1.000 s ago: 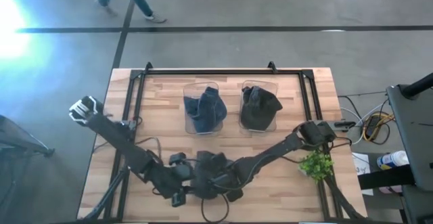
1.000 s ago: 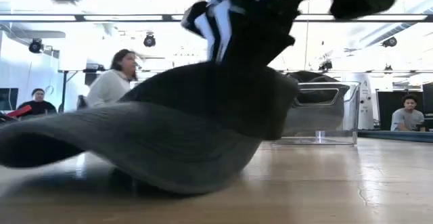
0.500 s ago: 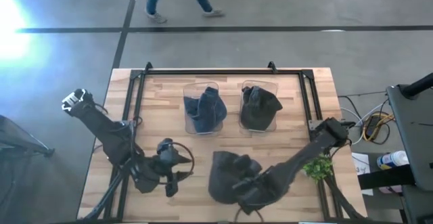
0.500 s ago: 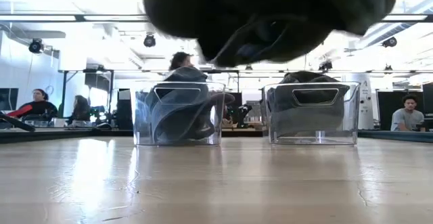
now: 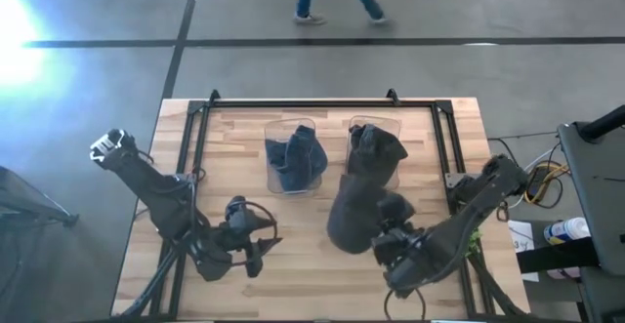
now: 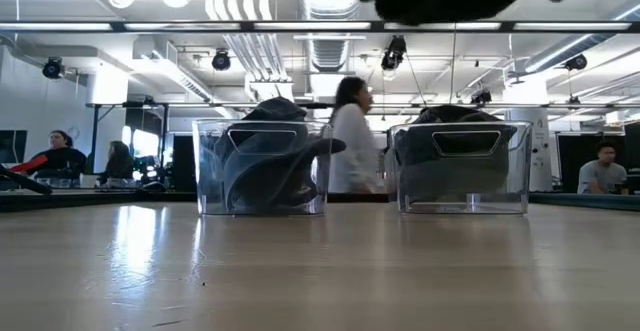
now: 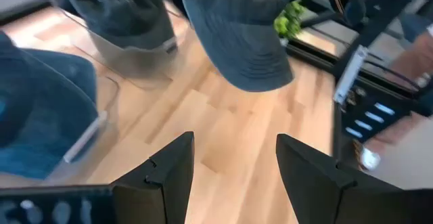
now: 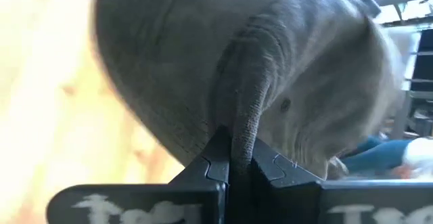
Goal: Pick & Place hat
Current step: Put the gray cap into the right transparent bin
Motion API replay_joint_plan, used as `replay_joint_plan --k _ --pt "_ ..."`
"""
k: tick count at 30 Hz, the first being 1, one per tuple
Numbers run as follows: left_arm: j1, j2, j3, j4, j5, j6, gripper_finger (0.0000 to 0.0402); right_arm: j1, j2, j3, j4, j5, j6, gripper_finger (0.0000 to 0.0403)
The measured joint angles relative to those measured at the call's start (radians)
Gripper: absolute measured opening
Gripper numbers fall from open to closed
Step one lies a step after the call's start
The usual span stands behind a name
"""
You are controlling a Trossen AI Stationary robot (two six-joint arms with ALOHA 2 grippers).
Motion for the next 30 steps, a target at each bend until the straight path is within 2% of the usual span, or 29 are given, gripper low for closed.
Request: replay_joint_plan --k 5,9,14,16,18,22,25,30 --pt "0.001 0.018 -0.002 0.0 -0.068 -0.013 0.0202 -0.08 -0.092 -0.167 -0.008 0.014 -0.051 0.0012" --pt "0.003 0.033 -0.01 0.0 -0.129 -0.04 0.0202 -0.195 -0.186 -0.333 -0.017 0.048 -0.069 0.0012" --pt "0.031 0.04 -0.031 0.0 -0.179 -0.059 0.0202 -0.348 -0.284 -0.48 0.02 0.104 -0.188 0.0012" --pt "0.05 0.04 -0.046 0.001 -0.177 -0.059 0.0202 -0.382 -0.327 -0.502 0.057 0.113 -0.298 0.0012" --pt "0.073 0.038 -0.064 0.001 -0.165 -0.059 0.0202 -0.415 -0.352 -0.525 0.111 0.109 -0.43 0.0013" --pt "0.134 0.035 -0.09 0.006 -0.066 -0.021 0.0202 -0.494 -0.374 -0.553 0.193 0.069 -0.618 0.0013" --pt "0.179 0.035 -0.097 0.015 0.006 0.033 0.0202 -0.548 -0.362 -0.579 0.237 0.019 -0.69 0.0013" --pt "0.234 0.035 -0.097 0.042 0.03 0.142 0.0202 -0.608 -0.337 -0.63 0.343 0.004 -0.758 0.0013"
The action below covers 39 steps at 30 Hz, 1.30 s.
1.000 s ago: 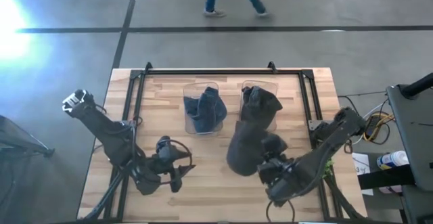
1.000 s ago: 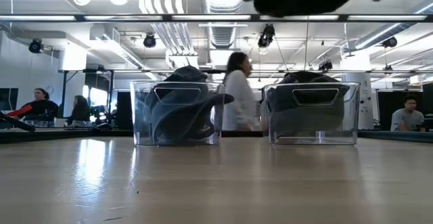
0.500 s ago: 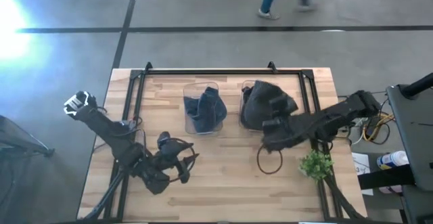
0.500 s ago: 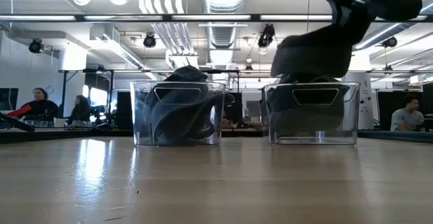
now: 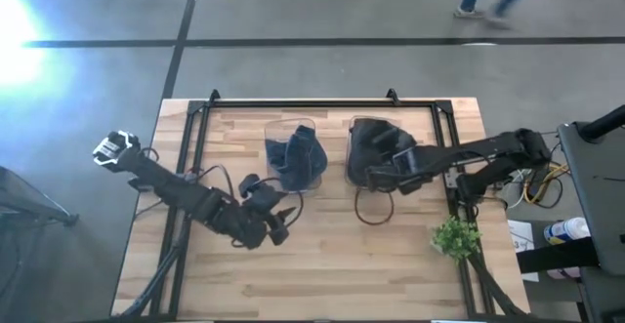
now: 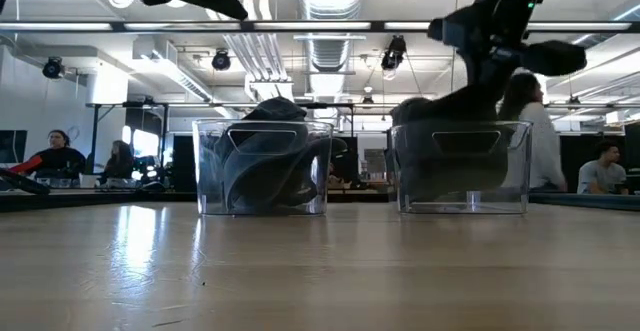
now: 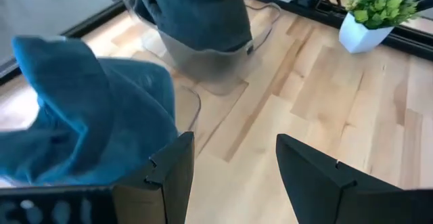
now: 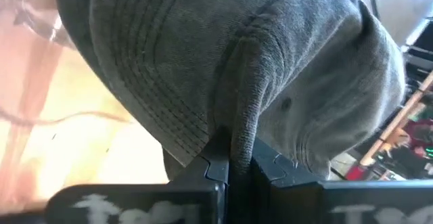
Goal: Pick & Place hat
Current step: Put the gray cap into the right transparent bin
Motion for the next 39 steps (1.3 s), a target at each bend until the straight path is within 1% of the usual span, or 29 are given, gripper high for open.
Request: replay_joint_plan --k 3,6,10,14,18,21,25,30,32,35,37,39 --pt "0.022 0.0 0.0 0.037 0.019 0.056 0.0202 -0.014 0.015 -0.028 0.078 -0.035 -0.039 0.0013" --pt "0.036 0.0 0.0 0.068 0.07 0.099 0.0202 -0.014 0.034 -0.057 0.125 -0.036 -0.067 0.0013" --pt "0.041 0.0 0.0 0.084 0.088 0.13 0.0202 -0.014 0.065 -0.088 0.14 -0.058 -0.068 0.0013" --pt "0.042 0.0 0.0 0.086 0.089 0.141 0.0202 -0.007 0.079 -0.112 0.148 -0.066 -0.029 0.0013" --pt "0.042 0.0 -0.009 0.092 0.104 0.141 0.0202 0.005 0.07 -0.108 0.145 -0.07 0.02 0.0018" --pt "0.041 0.0 -0.024 0.116 0.123 0.14 0.0202 0.016 0.056 -0.075 0.15 -0.078 0.031 0.0038" --pt "0.041 0.0 -0.048 0.198 0.137 0.143 0.0202 0.016 0.05 -0.038 0.152 -0.093 0.034 0.0076" --pt "0.039 -0.001 -0.046 0.206 0.137 0.15 0.0202 0.022 0.05 -0.013 0.137 -0.096 0.082 0.0123" --pt "0.036 -0.007 -0.045 0.205 0.137 0.152 0.0202 0.021 0.05 -0.014 0.119 -0.13 0.092 0.0138" --pt "0.033 -0.017 -0.045 0.206 0.136 0.146 0.0202 0.026 0.049 -0.031 0.097 -0.16 0.12 0.0156" --pt "0.027 -0.019 -0.045 0.205 0.138 0.134 0.0202 0.043 0.048 -0.032 0.089 -0.165 0.167 0.0165" --pt "0.024 -0.019 -0.043 0.202 0.162 0.129 0.0202 0.066 0.037 -0.026 0.087 -0.168 0.218 0.0173"
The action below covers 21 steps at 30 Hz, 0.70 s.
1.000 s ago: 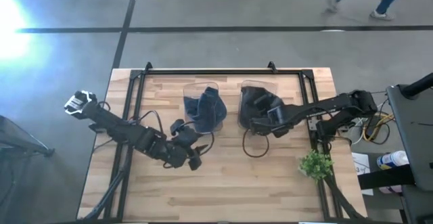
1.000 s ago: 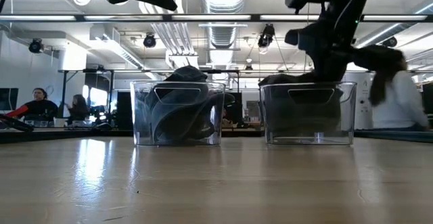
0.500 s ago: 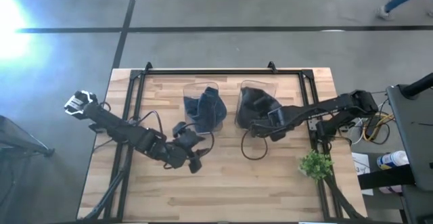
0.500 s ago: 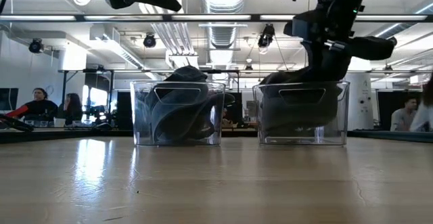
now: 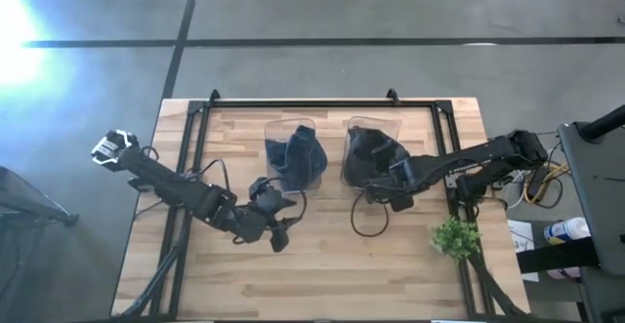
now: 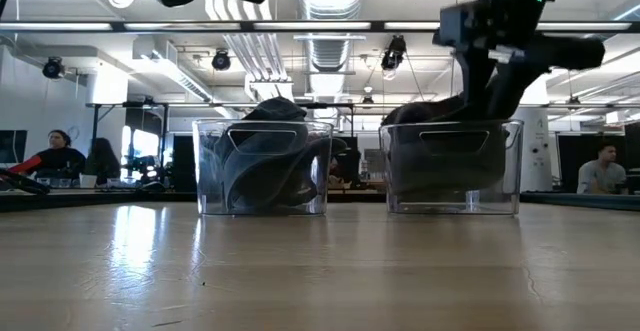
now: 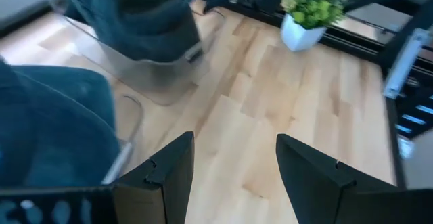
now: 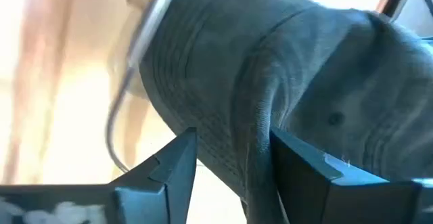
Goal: Pick & Place hat
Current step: Put the gray cap into the right transparent bin, then return to Home Position
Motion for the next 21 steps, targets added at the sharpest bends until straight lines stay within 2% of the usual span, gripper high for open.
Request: replay_joint_plan --k 4,7,11,16,19,21 --pt "-0.002 -0.002 0.005 0.004 0.059 -0.008 0.0202 0.044 -0.042 0.031 0.014 -0.001 0.082 0.0185" --pt "-0.002 -0.002 0.005 0.001 0.066 -0.018 0.0202 0.065 -0.072 0.034 0.013 -0.011 0.122 0.0189" --pt "-0.002 -0.005 0.017 0.0 0.077 -0.029 0.0202 0.109 -0.117 0.033 0.012 -0.01 0.259 0.019" --pt "-0.001 -0.01 0.036 0.003 0.078 -0.029 0.0202 0.128 -0.13 0.007 0.043 -0.02 0.318 0.019" --pt "-0.001 -0.016 0.052 -0.001 0.084 -0.029 0.0202 0.153 -0.13 0.007 0.047 -0.022 0.458 0.019" --pt "-0.001 -0.029 0.069 0.001 0.124 -0.027 0.0202 0.193 -0.142 0.009 0.078 -0.026 0.576 0.019"
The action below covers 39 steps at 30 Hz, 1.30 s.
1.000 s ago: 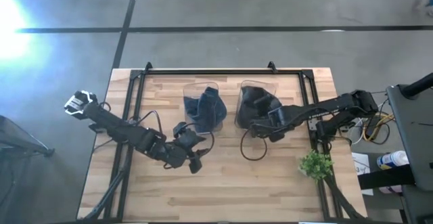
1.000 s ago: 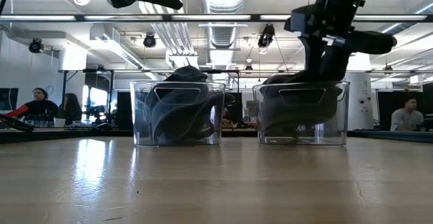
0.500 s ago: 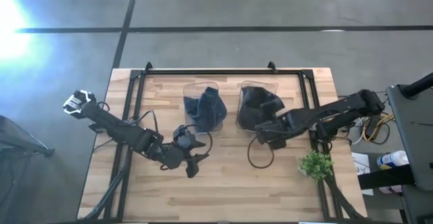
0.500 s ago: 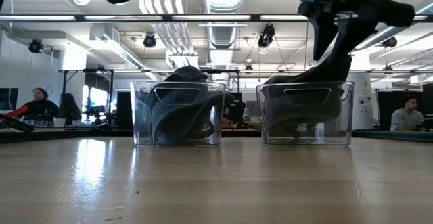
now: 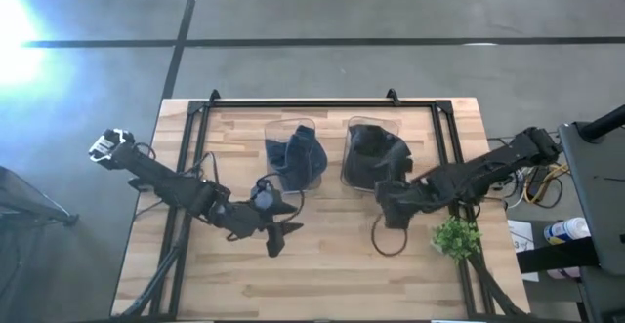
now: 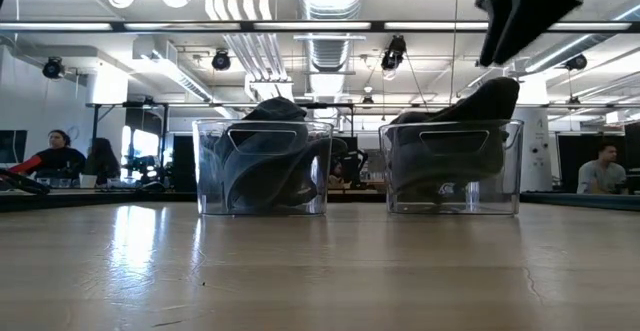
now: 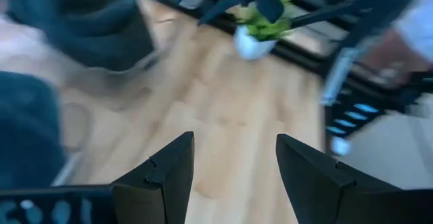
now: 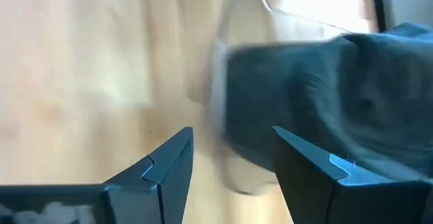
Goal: Pick & Place hat
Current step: Return to Home Position
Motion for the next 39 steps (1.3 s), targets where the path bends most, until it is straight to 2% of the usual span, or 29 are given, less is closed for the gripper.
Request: replay_joint_plan --k 4,7,9,11,13,16,17,19,22,24,28,31,34,37,39 --pt "0.0 -0.044 0.014 -0.004 0.145 0.017 0.0202 0.116 -0.053 -0.007 0.082 0.008 0.156 0.019" --pt "0.001 -0.103 0.011 -0.011 0.308 0.081 0.0202 0.2 -0.075 -0.016 0.062 0.044 0.235 0.019" --pt "0.018 -0.148 0.011 -0.02 0.373 0.096 0.0202 0.239 -0.095 -0.019 0.039 0.077 0.286 0.019" --pt "0.039 -0.194 0.01 -0.043 0.369 0.097 0.0202 0.27 -0.11 -0.02 0.011 0.104 0.333 0.019" --pt "0.057 -0.24 0.01 -0.084 0.323 0.103 0.0202 0.286 -0.119 -0.02 -0.009 0.102 0.358 0.019" --pt "0.067 -0.303 0.007 -0.152 0.284 -0.086 0.0202 0.288 -0.136 -0.006 -0.002 0.085 0.49 0.019" --pt "0.059 -0.316 0.003 -0.143 0.265 -0.101 0.0202 0.287 -0.14 0.001 -0.002 0.071 0.54 0.019" --pt "0.033 -0.328 -0.016 -0.079 0.25 -0.009 0.0202 0.287 -0.141 0.008 0.013 0.049 0.591 0.019" --pt "0.017 -0.328 -0.055 0.051 0.299 0.133 0.0202 0.296 -0.14 0.011 0.109 0.055 0.539 0.0189" --pt "0.02 -0.328 -0.092 0.127 0.301 0.145 0.0202 0.296 -0.142 0.008 0.241 0.043 0.464 0.0189" --pt "0.025 -0.322 -0.21 0.321 0.31 0.16 0.0202 0.285 -0.144 -0.042 0.526 -0.07 0.312 0.0189" --pt "0.049 -0.326 -0.341 0.595 0.339 0.2 0.0202 0.275 -0.158 -0.102 0.7 -0.083 0.247 0.0189" --pt "0.114 -0.352 -0.466 0.8 0.451 0.202 0.0202 0.248 -0.195 -0.177 0.786 -0.088 0.244 0.0189" --pt "0.232 -0.427 -0.549 0.781 0.616 0.136 0.0202 0.192 -0.275 -0.263 0.794 -0.12 0.279 0.0189" --pt "0.326 -0.499 -0.574 0.766 0.689 0.125 0.0202 0.15 -0.355 -0.319 0.795 -0.157 0.282 0.0189"
